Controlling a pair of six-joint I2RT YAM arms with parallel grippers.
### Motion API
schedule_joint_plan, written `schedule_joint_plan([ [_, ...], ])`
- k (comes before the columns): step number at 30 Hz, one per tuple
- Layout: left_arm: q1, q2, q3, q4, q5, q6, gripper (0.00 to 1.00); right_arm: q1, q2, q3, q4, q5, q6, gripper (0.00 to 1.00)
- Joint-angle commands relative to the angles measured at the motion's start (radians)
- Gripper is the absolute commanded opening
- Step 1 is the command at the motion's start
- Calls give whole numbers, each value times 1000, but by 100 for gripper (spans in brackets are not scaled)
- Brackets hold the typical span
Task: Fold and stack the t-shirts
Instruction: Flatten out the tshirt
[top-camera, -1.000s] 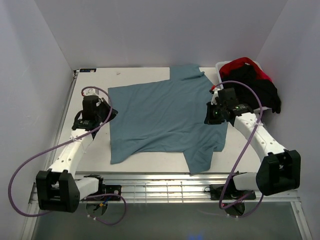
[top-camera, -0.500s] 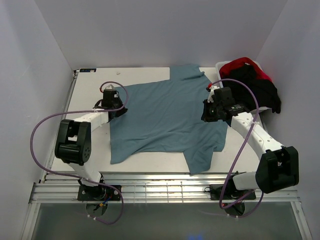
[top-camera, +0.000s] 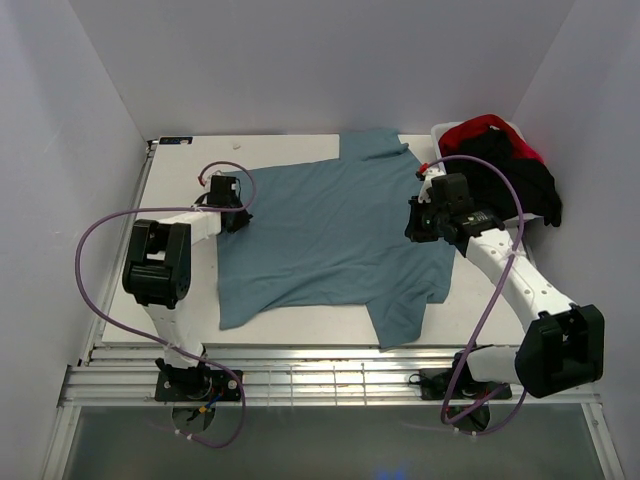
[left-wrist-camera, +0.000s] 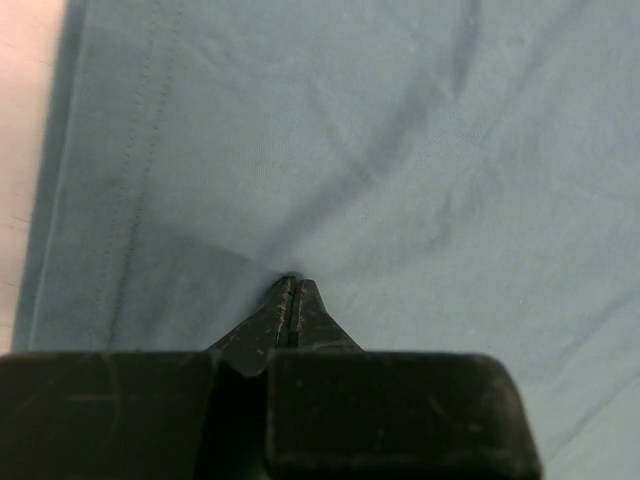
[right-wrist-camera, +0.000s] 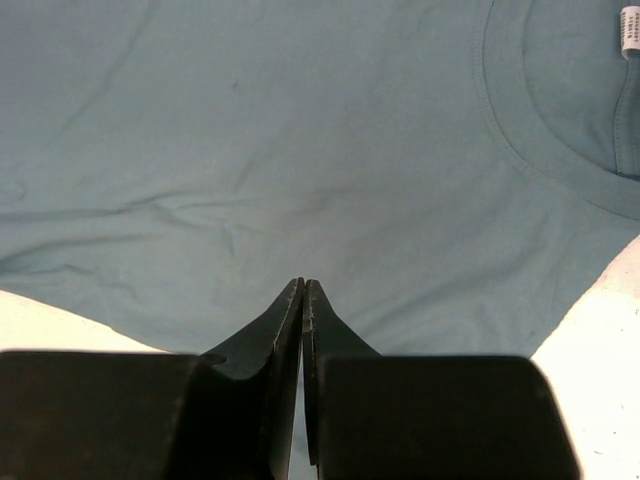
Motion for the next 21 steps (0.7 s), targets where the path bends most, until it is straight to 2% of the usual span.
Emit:
schedule_joint_plan([
  [1,56,13,13,-36,-36,-3,0,7,-20,16,26,35,-7,8],
  [5,127,39,20,-26,3,1,0,7,21,32,44,42,-1,8],
  [12,153,106,97,-42,17,15,0,7,115,64,80,36,16,8],
  [13,188,117,127,-45,26,20,0,7,121,65,93,39,18,8],
  [18,185,163,213,-33,98,24,0,7,176,73,150,65,21,10],
  [21,172,149,238,-19,96,41,0,10,232,105,103,65,24,10],
])
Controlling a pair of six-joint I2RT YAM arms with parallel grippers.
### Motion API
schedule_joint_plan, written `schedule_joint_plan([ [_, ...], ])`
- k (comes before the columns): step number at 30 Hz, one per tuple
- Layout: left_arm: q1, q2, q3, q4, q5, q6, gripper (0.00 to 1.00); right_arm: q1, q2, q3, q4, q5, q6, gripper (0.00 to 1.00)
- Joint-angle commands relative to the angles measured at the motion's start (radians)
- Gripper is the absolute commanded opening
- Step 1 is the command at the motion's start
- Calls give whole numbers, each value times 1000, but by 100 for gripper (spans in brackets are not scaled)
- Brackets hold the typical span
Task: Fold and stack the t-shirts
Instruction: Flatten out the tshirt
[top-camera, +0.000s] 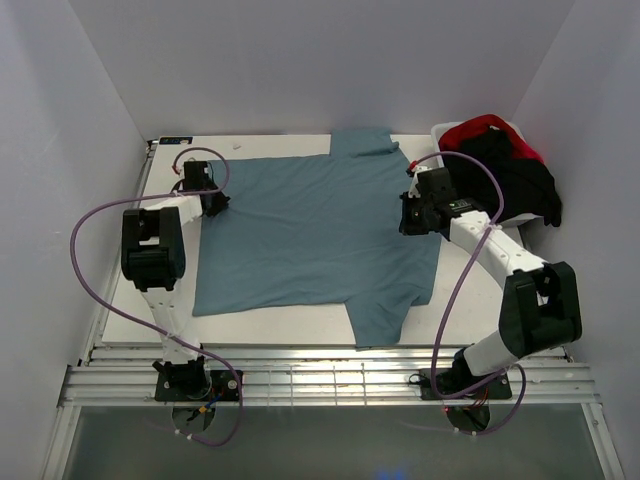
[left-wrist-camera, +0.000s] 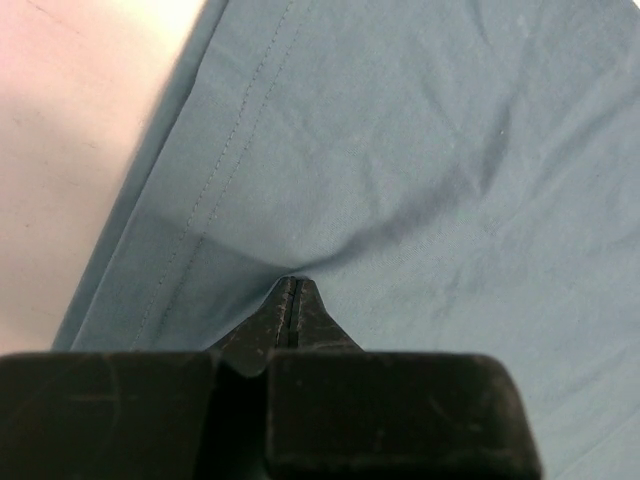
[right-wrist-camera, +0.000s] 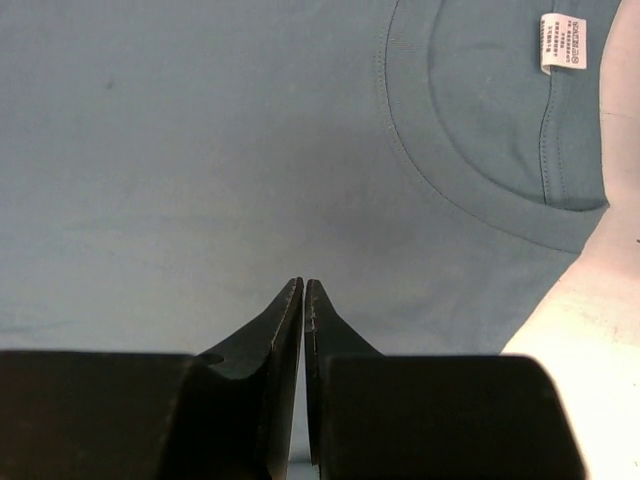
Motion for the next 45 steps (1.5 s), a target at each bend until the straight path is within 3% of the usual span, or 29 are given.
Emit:
schedule_joint_plan([
  [1,-6,-25,35,-11,11,34,0,12,50,57,11,19,12,10],
  [9,-211,-212,6,88,-61,104,0,61,60,-35,-51,117,35,8],
  [16,-411,-318,25,59,-70,128,3,105,154,-59,-120,148,51,8],
  [30,-456,-655,-239,36,-109,85,0,260,208,-168,-163,234,179,8],
  [45,-456,-877,-285,-37,-189,94,0,411,47,-292,-301,328,360,8],
])
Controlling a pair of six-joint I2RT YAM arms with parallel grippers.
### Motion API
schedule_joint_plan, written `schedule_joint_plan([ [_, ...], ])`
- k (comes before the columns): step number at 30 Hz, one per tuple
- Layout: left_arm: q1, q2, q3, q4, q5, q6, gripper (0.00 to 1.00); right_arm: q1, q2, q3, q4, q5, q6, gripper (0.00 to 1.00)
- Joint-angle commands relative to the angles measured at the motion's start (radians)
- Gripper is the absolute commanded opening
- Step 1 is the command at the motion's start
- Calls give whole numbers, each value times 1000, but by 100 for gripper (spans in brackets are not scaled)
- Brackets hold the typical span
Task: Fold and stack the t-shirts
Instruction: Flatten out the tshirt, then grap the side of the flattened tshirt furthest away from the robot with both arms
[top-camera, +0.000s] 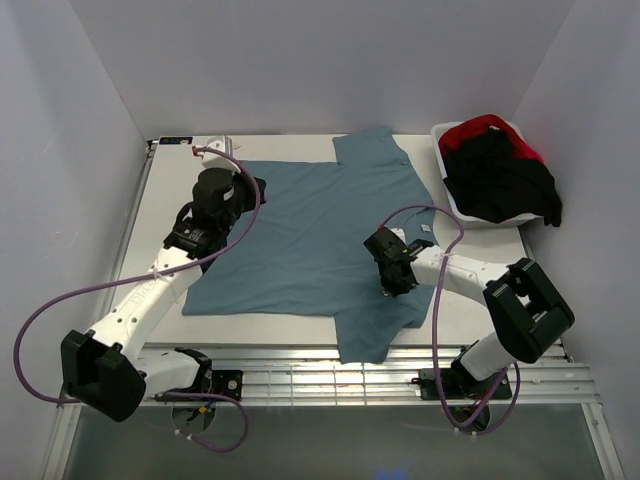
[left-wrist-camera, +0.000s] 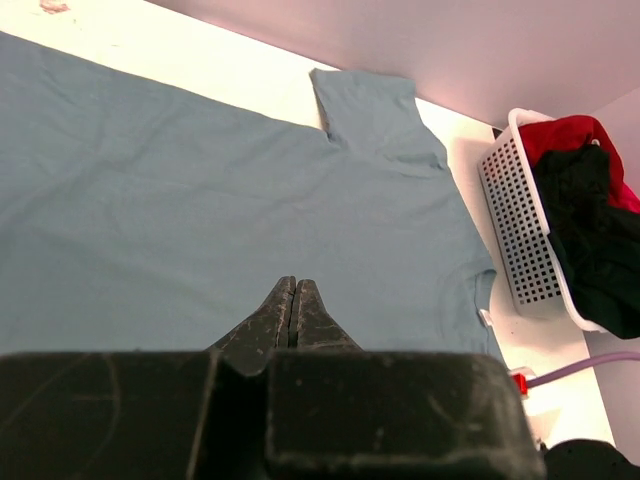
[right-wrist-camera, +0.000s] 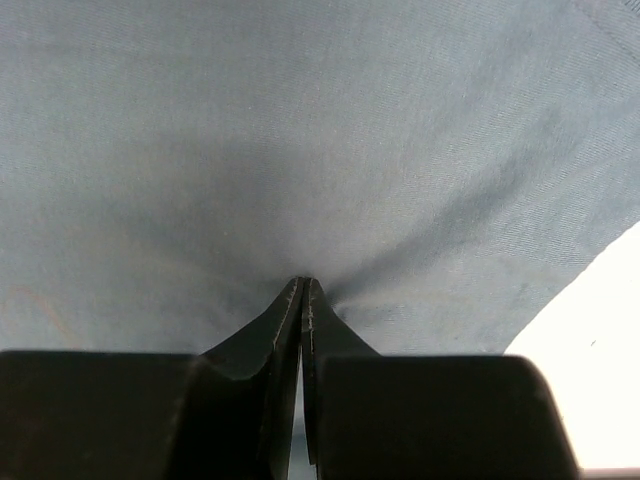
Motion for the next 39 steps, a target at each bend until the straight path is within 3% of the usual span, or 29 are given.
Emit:
schedule_joint_plan([
  [1,-2,-37,-8,-38,-46,6,0,21,-19,-61,-163,-18,73,8],
  [4,-2,-26,-13,-60,-106,16,0,27,-51,-62,-180,-4,81,8],
  [6,-1,-8,-8,-64,-157,26,3,28,-63,-33,-175,39,78,16],
  [7,6,30,-1,-67,-178,35,13,27,-65,-13,-168,53,52,20],
  [8,12,52,19,-61,-201,44,19,24,-59,16,-163,95,38,30],
  [10,62,106,47,-46,-179,67,32,15,-31,147,-166,129,6,33],
  [11,87,167,87,-32,-110,72,47,1,2,200,-164,154,-30,49],
  [13,165,242,151,-46,-44,72,55,-17,57,375,-164,165,-63,51],
  [14,185,324,188,-64,-21,78,65,-34,73,433,-163,168,-102,57],
  [18,237,520,415,-101,-28,144,83,-109,156,672,-94,159,-220,71],
  [26,322,866,729,-99,29,234,84,-398,531,1122,-23,-105,-307,68],
  [31,331,1056,891,-107,-8,317,81,-491,815,1408,-22,-252,-321,66],
  [35,335,1132,964,-104,-54,349,80,-547,918,1467,59,-434,-285,67],
  [39,351,1170,983,-83,-59,365,80,-556,955,1470,150,-459,-281,67],
])
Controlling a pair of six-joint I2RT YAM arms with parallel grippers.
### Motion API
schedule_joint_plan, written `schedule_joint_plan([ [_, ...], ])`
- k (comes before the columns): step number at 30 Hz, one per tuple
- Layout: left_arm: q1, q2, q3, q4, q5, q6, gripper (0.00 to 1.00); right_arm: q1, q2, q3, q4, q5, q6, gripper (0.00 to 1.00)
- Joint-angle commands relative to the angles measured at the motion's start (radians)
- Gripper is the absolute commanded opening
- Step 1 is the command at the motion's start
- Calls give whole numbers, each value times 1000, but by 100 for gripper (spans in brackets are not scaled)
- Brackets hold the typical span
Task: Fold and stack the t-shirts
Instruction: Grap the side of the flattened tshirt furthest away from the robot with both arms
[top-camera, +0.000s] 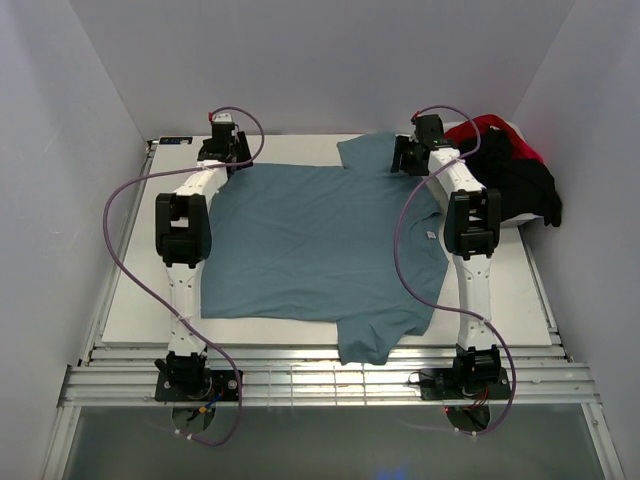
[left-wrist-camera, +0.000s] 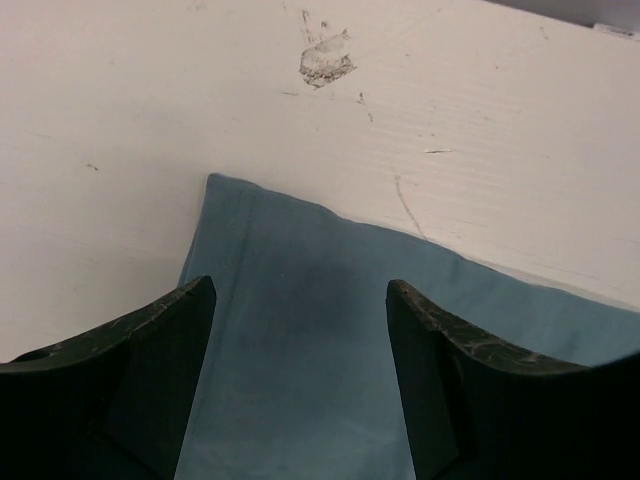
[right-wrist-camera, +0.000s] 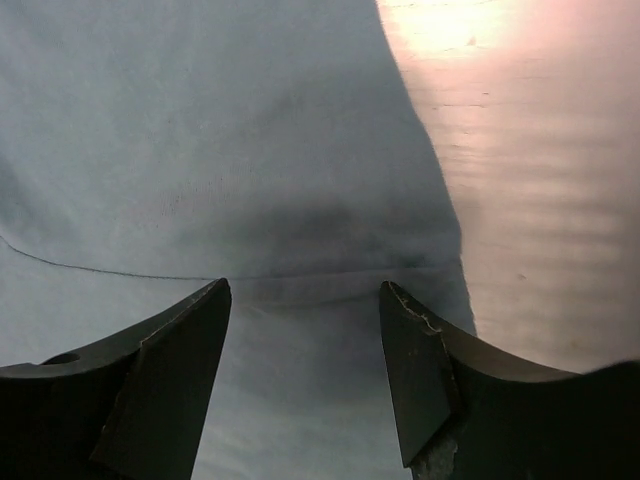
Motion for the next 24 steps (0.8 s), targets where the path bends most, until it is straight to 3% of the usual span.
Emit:
schedule_joint_plan([
  [1,15,-14,52,25,-28,46,79,9,-17,71,136,-108,-3,68],
  [12,53,14,-11,156,15,88,79,11,-19,53,261,-74,-32,69],
  [24,67,127,90,88,78,69,79,12,7,65,282,13,-73,70],
])
